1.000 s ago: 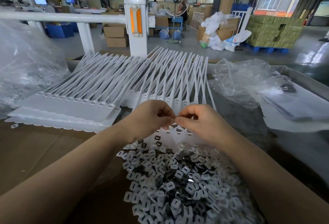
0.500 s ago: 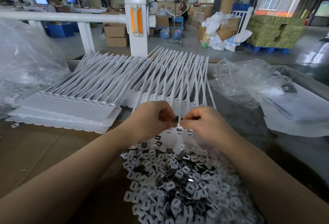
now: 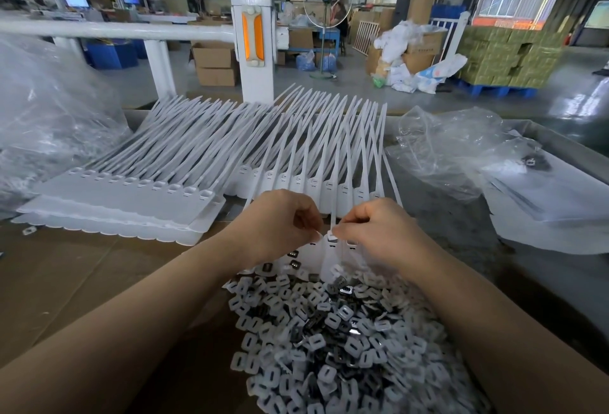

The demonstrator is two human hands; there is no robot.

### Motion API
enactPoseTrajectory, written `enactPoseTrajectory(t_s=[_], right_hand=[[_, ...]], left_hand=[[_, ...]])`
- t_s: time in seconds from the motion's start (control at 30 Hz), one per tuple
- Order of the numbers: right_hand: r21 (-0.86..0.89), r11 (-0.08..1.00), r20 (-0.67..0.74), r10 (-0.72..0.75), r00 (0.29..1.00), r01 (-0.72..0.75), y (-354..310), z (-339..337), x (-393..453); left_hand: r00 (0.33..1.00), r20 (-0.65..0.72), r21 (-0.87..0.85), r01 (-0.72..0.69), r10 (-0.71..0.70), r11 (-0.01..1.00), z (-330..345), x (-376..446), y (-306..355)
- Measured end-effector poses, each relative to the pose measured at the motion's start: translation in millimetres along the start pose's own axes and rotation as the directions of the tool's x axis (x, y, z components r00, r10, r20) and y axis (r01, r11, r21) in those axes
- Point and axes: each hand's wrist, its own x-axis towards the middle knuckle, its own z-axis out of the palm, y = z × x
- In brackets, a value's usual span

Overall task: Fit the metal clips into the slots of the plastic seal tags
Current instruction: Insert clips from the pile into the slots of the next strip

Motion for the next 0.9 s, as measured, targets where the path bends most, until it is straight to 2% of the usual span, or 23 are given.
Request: enactPoseTrajectory(t_s=[0.23,0.4,0.57,0.7,0.9], right_hand=[[-0.13,0.991,0.001,-0.013,1.0,0.013,-4.4,0.2,-1.9],[-0.231,0.973,0.002,0.016,1.0,-0.015,-5.9,1.4,-1.9],[-0.178,0.984,0.027,0.01,1.0,-0.005,-4.7,0.8,-0.9],[-0.028,0.999,0.019,-0.016,1.0,0.016,1.9,-0.9,2.1],[0.029,0.998,-0.001,-0.05,0.999,0.05,6.8,-0.5,6.4]], left_hand=[[0.999,-0.002,-0.004,-0.042,0.042,0.999,0.9,-0.4,-1.8],[0.996,0.008,0.071,-0.092,0.092,0.993,0.9,-1.0,-3.4],[0.973,0.045,0.185,-0.229,0.224,0.956,-3.0,-2.5,-3.7],[0.939,0.116,0.272,-0.343,0.323,0.899,-7.2,-5.1,-3.6],[0.929,0.19,0.389,-0.368,0.317,0.844,-7.8,-5.2,-0.7]])
